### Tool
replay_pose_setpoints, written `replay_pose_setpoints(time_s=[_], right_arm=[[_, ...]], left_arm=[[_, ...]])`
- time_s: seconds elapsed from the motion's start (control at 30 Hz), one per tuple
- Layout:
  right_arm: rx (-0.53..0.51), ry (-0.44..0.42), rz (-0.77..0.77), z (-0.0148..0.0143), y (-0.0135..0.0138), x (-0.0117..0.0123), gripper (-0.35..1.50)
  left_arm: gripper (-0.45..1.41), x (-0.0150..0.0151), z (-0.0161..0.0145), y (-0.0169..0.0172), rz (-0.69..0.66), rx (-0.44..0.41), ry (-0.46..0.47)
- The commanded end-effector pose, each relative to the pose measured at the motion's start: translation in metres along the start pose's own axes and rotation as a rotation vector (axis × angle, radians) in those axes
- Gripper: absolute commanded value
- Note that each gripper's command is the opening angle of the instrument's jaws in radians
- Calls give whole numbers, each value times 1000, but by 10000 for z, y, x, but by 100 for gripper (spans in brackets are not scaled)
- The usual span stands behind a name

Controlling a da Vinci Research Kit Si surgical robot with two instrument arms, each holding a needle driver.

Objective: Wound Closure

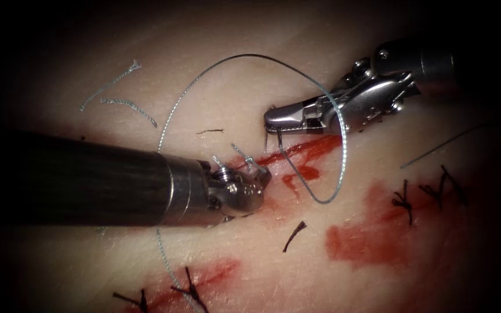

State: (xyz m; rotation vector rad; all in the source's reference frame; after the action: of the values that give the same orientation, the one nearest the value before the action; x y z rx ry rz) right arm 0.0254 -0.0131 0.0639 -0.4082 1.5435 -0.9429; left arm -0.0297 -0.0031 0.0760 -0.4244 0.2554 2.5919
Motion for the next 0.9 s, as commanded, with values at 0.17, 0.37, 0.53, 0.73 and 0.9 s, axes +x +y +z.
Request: replay_pose_setpoints(time_s=[0.17, 0.37, 0.53, 0.73, 0.9], right_arm=[[-24, 5, 95, 6, 11, -6, -35], [-13, 42, 174, 5, 13, -9, -35], [-1, 78, 249, 5, 14, -12, -35], [41, 125, 292, 6, 14, -16, -35], [47, 62, 131, 7, 14, -12, -35]], left_arm=[[-45, -6, 13, 13, 44, -27, -51], [-45, -7, 14, 12, 45, -29, -53], [-45, -7, 14, 10, 45, -30, -53], [-45, -7, 13, 9, 45, -32, -53], [-45, -7, 13, 9, 45, -33, -53]])
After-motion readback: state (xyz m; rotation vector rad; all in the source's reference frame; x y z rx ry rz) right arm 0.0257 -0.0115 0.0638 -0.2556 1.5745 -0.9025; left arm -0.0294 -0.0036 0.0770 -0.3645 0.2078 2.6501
